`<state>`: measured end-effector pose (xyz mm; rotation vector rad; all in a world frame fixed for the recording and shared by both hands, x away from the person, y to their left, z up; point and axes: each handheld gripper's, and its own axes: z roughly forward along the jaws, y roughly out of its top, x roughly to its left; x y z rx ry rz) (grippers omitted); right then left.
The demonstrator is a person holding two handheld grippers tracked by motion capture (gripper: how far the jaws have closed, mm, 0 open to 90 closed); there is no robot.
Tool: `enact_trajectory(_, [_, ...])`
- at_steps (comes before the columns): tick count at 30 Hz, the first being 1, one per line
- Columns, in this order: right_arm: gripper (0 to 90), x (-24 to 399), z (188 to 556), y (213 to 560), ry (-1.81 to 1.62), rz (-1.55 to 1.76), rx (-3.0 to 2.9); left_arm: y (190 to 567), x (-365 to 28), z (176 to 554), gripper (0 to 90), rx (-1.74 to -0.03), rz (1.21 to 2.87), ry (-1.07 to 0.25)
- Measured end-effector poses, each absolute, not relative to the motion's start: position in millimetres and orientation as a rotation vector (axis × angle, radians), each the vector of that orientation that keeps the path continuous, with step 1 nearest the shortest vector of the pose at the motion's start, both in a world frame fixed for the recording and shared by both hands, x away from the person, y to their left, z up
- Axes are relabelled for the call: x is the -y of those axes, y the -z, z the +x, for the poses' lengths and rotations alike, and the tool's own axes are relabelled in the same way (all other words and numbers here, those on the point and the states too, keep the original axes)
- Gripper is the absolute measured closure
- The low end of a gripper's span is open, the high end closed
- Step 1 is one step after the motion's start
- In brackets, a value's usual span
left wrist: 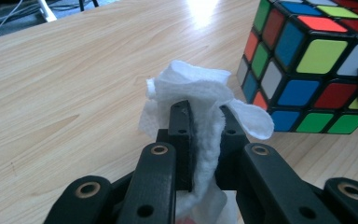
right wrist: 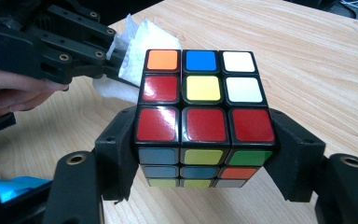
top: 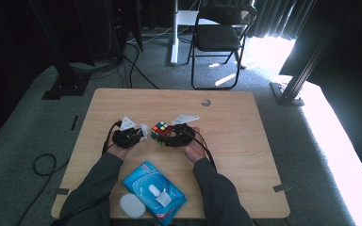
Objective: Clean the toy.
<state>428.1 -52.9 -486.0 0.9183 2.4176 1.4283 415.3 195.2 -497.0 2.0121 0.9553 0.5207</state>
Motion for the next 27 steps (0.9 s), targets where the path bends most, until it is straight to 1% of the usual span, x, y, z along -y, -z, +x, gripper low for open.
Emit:
enact_trajectory(16, [34.3, 63.3, 427.0, 499.5, -1.315, 0.905, -2.439, 506.4, -204.8, 415.6, 80.5, -1.015, 2.023, -0.516])
enact_trajectory(19, [34.2, 65.2, 425.6, 502.9, -1.255, 0.880, -2.447, 506.8, -206.1, 416.1, 80.5, -1.017, 2.026, -0.504])
enact_trajectory(27, [34.2, 68.2, 426.4, 506.8, -1.222, 0.895, -2.428, 508.7, -205.8, 415.4, 80.3, -1.019, 2.034, -0.510])
